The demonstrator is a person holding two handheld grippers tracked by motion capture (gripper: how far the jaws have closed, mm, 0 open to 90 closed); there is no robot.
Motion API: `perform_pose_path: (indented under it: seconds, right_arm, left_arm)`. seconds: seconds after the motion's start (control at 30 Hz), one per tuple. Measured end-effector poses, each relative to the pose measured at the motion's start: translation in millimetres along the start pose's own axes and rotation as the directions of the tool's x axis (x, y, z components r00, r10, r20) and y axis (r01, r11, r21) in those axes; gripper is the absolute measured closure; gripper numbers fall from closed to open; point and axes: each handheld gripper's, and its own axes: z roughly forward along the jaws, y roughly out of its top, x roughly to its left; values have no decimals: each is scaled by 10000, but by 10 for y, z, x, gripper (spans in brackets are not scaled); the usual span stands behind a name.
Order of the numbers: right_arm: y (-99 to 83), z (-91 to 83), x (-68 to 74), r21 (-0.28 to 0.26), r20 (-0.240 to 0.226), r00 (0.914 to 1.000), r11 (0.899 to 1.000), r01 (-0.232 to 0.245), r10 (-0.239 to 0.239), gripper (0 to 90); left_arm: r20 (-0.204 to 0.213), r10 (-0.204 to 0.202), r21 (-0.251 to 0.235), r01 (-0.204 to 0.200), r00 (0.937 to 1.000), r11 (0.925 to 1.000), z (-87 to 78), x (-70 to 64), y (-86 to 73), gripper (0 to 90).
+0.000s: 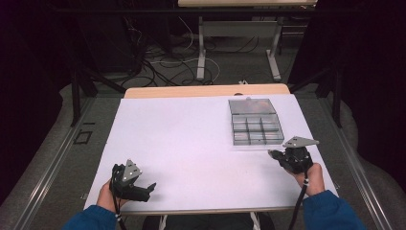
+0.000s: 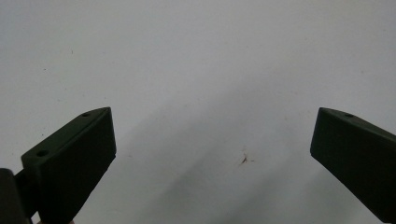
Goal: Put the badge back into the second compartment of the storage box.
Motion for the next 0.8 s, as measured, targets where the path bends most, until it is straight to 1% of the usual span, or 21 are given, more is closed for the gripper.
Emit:
perform_pose_path:
  seconds: [0.03, 0.1, 0.2, 0.3, 0.33, 0.43, 0.6, 0.63, 0.7, 0.8]
  right_arm:
    - [6, 8, -2, -36, -26, 10000, 10000, 8, -8, 872]
    - [20, 20, 9, -35, -42, 9999, 9999, -130, 130, 872]
    - [63, 54, 33, -52, 2, 10000, 10000, -14, 14, 872]
    - [86, 70, 33, -27, 22, 10000, 10000, -53, 53, 872]
    - [98, 69, 32, 29, 61, 10000, 10000, -66, 66, 872]
    - [130, 84, 17, -14, 156, 9999, 10000, -58, 58, 872]
    - [181, 104, 17, -92, 155, 9998, 9999, -108, 110, 872]
    - [191, 111, 17, -102, 152, 9999, 9999, -74, 75, 872]
    - [213, 127, 19, -89, 145, 9999, 9999, -89, 90, 872]
    - [248, 148, -2, -128, 219, 9997, 9999, -92, 95, 872]
  left_arm:
    - [-5, -16, -22, 16, 10000, 10000, 2, 1, -2, 3]
    - [-14, -6, -16, 6, 10000, 10000, 1, 2, -1, 3]
    - [-11, -11, -16, 11, 10000, 10000, 3, -3, 1, 3]
    - [-39, 8, -37, -8, 10000, 10000, 1, -5, 3, 3]
    - [-93, 75, -31, -75, 9999, 10000, -1, 0, 4, 3]
    - [-73, 67, -23, -67, 10000, 10000, -1, 3, 2, 3]
    - [-25, -4, -41, 4, 10000, 10000, 3, -6, 3, 3]
    - [-101, 93, -39, -93, 9999, 9999, 0, 0, 4, 3]
    - [-103, 15, -105, -16, 9999, 9999, -1, -4, 2, 3]
    - [-69, 26, -31, -26, 10000, 10000, -13, 2, 3, 3]
